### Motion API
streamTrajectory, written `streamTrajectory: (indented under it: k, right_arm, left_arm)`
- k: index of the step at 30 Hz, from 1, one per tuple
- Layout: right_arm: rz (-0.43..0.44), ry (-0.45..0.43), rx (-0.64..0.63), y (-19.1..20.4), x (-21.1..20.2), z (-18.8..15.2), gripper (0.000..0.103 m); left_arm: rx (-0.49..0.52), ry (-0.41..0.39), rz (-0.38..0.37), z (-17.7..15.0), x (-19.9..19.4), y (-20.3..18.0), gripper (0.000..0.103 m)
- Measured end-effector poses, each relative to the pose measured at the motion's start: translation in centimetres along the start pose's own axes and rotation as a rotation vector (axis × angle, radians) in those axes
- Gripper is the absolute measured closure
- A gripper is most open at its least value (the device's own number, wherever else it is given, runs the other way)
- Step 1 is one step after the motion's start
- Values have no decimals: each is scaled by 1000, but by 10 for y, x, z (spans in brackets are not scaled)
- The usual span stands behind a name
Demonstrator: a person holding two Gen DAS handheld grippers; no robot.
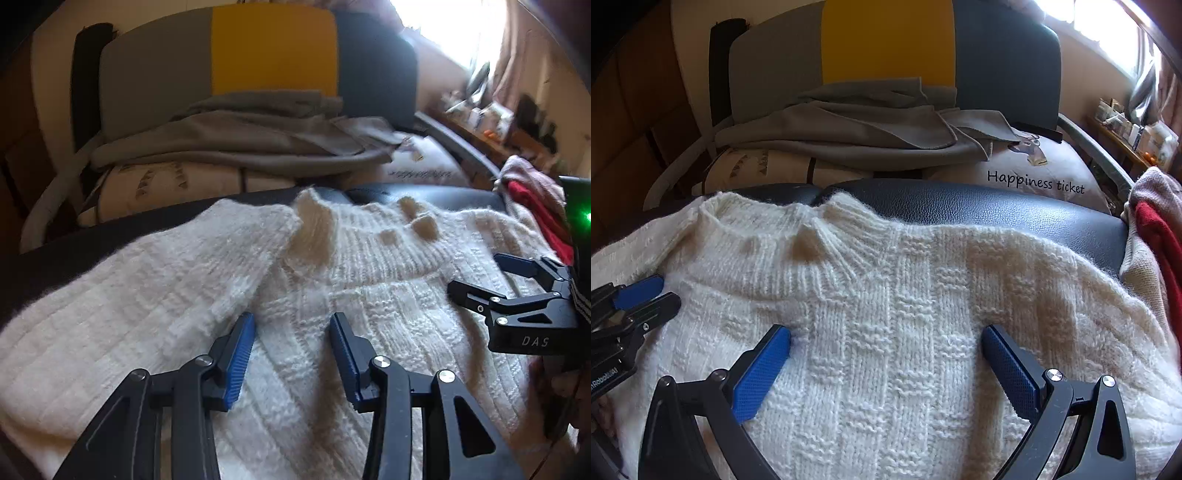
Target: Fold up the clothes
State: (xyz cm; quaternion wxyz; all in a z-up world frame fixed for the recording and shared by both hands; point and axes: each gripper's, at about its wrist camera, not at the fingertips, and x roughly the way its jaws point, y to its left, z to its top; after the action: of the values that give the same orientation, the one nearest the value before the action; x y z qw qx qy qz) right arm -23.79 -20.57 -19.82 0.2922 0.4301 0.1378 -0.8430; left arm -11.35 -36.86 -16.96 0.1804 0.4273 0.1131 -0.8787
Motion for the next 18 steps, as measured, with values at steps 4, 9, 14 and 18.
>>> streamTrajectory:
  k: [4, 9, 14, 18]
  right_arm:
    - [55, 41, -34, -3, -12, -5, 0]
    - [161, 7, -38, -16, -73, -50, 0]
    - [269, 13, -36, -25, -136, -116, 0]
    - [355, 57, -3, -37, -169, -173, 0]
  left_arm:
    - [-78, -98, -46, -20, -60, -2, 60]
    - [-96, -133, -83, -88, -117, -17, 60]
    - [-125, -99, -80, -151, -144, -23, 60]
    - [-155, -68, -80, -193, -158, -22, 60]
